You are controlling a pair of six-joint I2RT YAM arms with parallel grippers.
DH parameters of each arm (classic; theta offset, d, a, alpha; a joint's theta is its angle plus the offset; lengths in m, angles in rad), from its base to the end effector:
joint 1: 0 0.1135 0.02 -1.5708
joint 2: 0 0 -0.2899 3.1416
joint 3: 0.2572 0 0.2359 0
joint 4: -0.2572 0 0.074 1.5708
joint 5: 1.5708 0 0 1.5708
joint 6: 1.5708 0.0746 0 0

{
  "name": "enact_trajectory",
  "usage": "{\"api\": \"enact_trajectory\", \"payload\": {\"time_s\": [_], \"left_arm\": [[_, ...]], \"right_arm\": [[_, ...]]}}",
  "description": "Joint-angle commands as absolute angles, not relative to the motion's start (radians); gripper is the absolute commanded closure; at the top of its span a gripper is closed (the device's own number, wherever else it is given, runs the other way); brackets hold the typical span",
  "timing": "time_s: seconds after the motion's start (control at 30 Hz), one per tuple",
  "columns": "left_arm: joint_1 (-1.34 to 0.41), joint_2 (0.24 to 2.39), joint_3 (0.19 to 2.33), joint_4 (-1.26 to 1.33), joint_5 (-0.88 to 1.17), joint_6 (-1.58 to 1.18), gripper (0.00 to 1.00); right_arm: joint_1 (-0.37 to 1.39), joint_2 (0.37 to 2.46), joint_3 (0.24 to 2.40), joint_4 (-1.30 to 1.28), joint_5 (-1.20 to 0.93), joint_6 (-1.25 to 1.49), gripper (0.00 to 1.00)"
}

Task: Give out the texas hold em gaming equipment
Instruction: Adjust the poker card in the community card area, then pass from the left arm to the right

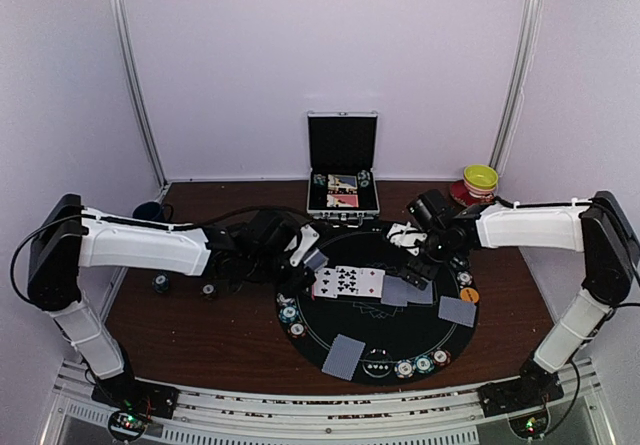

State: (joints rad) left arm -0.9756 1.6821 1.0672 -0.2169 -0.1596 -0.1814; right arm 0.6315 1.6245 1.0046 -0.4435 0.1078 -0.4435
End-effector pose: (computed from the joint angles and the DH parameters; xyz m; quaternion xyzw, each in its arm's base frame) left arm 0.2187 -0.3019 0.2099 0.3330 0.8683 -0.1346 0.3421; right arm 0.2696 0.1872 0.1898 -0.4833 0.8372 -0.0284 0.2544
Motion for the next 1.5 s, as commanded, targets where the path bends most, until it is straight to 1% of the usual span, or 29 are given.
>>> {"api": "enact_trajectory", "payload": {"time_s": [0.0,0.07,0.13,0.17,0.27,0.37,0.53,0.77,0.93,1.23,1.37,1.47], "left_arm": [[-0.971,1.727,1.159,-0.207,-0.137,-0.18,0.51],[-0.975,1.752,1.181,-0.205,-0.127,-0.171,0.51],[-0.986,1.775,1.206,-0.207,-0.121,-0.156,0.5],[-0.993,1.787,1.222,-0.206,-0.119,-0.145,0.49],[-1.017,1.821,1.269,-0.214,-0.117,-0.114,0.48],[-1.035,1.847,1.306,-0.215,-0.105,-0.097,0.47],[-1.057,1.881,1.352,-0.222,-0.09,-0.077,0.47],[-1.068,1.912,1.388,-0.227,-0.076,-0.061,0.47],[-1.069,1.923,1.4,-0.232,-0.068,-0.055,0.47],[-1.072,1.931,1.405,-0.232,-0.061,-0.051,0.47],[-1.078,1.931,1.404,-0.231,-0.06,-0.046,0.47],[-1.081,1.933,1.401,-0.232,-0.058,-0.046,0.47]], "right_arm": [[0.495,1.573,1.12,-0.501,-0.141,-0.338,0.0],[0.424,1.574,1.159,-0.539,-0.298,-0.31,0.0],[0.348,1.577,1.179,-0.553,-0.521,-0.292,0.0],[0.324,1.581,1.185,-0.549,-0.617,-0.279,0.0],[0.304,1.618,1.222,-0.578,-0.811,-0.262,0.0],[0.304,1.662,1.236,-0.567,-0.951,-0.222,0.0],[0.316,1.732,1.26,-0.539,-1.101,-0.179,0.05],[0.38,1.814,1.287,-0.58,-1.175,-0.207,0.11],[0.409,1.874,1.333,-0.69,-1.227,-0.291,0.17],[0.474,1.982,1.427,-0.879,-1.236,-0.431,0.28],[0.486,2.001,1.444,-0.881,-1.237,-0.422,0.3],[0.486,2.001,1.439,-0.832,-1.233,-0.373,0.33]]}}
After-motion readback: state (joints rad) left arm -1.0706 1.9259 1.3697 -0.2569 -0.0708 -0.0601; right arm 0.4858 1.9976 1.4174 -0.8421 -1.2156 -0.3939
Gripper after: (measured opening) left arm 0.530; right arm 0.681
